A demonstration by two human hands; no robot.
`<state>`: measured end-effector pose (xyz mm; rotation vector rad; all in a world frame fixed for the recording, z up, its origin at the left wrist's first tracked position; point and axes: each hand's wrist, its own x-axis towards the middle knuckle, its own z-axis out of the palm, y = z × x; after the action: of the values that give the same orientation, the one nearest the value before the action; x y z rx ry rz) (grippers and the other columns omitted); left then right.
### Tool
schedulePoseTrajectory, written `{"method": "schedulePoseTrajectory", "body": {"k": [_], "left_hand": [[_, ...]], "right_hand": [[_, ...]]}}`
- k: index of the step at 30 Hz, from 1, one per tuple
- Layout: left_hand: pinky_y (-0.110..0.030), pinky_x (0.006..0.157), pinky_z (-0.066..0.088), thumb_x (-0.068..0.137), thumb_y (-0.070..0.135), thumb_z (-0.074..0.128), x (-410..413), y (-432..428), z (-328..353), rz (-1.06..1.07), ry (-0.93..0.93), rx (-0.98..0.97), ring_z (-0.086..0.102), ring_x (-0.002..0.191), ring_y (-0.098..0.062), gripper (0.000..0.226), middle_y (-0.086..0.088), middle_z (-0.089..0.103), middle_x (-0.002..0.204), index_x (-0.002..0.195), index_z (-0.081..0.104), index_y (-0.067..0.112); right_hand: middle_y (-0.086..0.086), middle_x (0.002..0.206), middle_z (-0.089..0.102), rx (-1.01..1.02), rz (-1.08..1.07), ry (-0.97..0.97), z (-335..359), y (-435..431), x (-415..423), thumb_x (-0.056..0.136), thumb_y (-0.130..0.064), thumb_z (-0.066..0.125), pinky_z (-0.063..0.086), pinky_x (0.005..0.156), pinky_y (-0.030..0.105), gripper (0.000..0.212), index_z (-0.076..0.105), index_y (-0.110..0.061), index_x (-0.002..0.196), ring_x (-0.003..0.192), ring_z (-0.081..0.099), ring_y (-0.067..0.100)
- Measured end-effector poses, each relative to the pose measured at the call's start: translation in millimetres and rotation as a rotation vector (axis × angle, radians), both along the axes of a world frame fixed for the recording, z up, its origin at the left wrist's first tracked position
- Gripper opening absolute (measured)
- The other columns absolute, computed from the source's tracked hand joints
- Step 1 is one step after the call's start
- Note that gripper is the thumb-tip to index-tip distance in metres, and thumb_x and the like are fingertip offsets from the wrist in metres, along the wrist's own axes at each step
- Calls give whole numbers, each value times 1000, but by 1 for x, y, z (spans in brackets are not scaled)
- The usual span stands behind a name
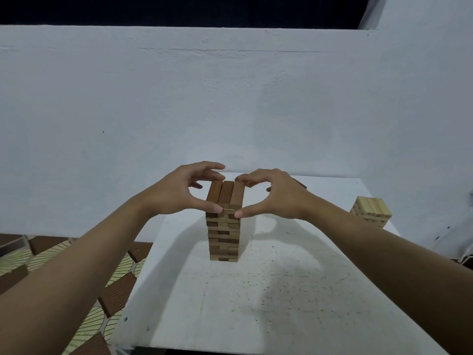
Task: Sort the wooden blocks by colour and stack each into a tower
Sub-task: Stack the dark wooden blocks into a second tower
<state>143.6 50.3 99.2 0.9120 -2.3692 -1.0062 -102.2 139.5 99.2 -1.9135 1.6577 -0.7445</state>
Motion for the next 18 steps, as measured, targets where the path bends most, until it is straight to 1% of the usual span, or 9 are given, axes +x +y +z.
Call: {"method": "schedulePoseTrajectory", "body": {"k": [3, 5, 6, 9, 13, 16, 18], "left_hand": [[-31, 109, 44, 64, 31, 93, -1, 4, -6, 14, 51, 9, 57, 126, 0, 87, 15, 68, 128, 141, 53, 37], [-30, 108, 45, 64, 30, 94, -2, 4, -8, 20, 71, 12, 58, 125, -1, 88, 15, 69, 127, 141, 52, 37], [-31, 107, 45, 64, 30, 94, -2, 4, -9, 23, 79, 11, 59, 125, -2, 87, 15, 69, 126, 140, 53, 37], [-32, 106, 46, 63, 31, 93, -2, 5, -11, 30, 95, 12, 60, 123, -3, 86, 14, 70, 124, 139, 54, 37], [-33, 105, 47, 66, 27, 93, -4, 5, -12, 26, 90, 0, 61, 122, -6, 84, 11, 69, 123, 139, 54, 36], [-36, 107, 47, 66, 25, 94, -4, 6, -12, 26, 95, 3, 62, 121, -8, 83, 10, 70, 122, 139, 55, 35], [-39, 108, 46, 64, 26, 95, -5, 6, -12, 28, 100, 4, 62, 121, -8, 83, 11, 70, 120, 138, 56, 35]], "right_hand": [[-19, 125, 62, -32, -3, -50, -1, 1, 1, 61, -51, 92, 39, 75, 1, 80, 63, -32, 133, 111, 54, -9], [-18, 123, 62, -44, 1, -61, -2, 0, 2, 62, -47, 92, 36, 74, -5, 77, 64, -30, 132, 108, 54, -12], [-18, 123, 63, -46, 2, -63, -3, -1, 2, 62, -47, 92, 35, 74, -6, 76, 64, -30, 131, 107, 54, -13], [-19, 120, 63, -49, 2, -61, -3, -2, 3, 63, -46, 92, 37, 73, -4, 72, 66, -30, 129, 105, 54, -15], [-21, 118, 64, -54, -4, -60, -4, -2, 4, 64, -46, 92, 38, 72, 0, 70, 67, -32, 127, 106, 56, -12], [-22, 116, 64, -57, -12, -65, -6, -2, 5, 63, -45, 92, 38, 72, 1, 69, 67, -30, 126, 106, 57, -12], [-21, 115, 64, -61, -15, -65, -6, -2, 5, 63, -45, 92, 38, 73, 3, 69, 67, -30, 126, 106, 57, -12]]}}
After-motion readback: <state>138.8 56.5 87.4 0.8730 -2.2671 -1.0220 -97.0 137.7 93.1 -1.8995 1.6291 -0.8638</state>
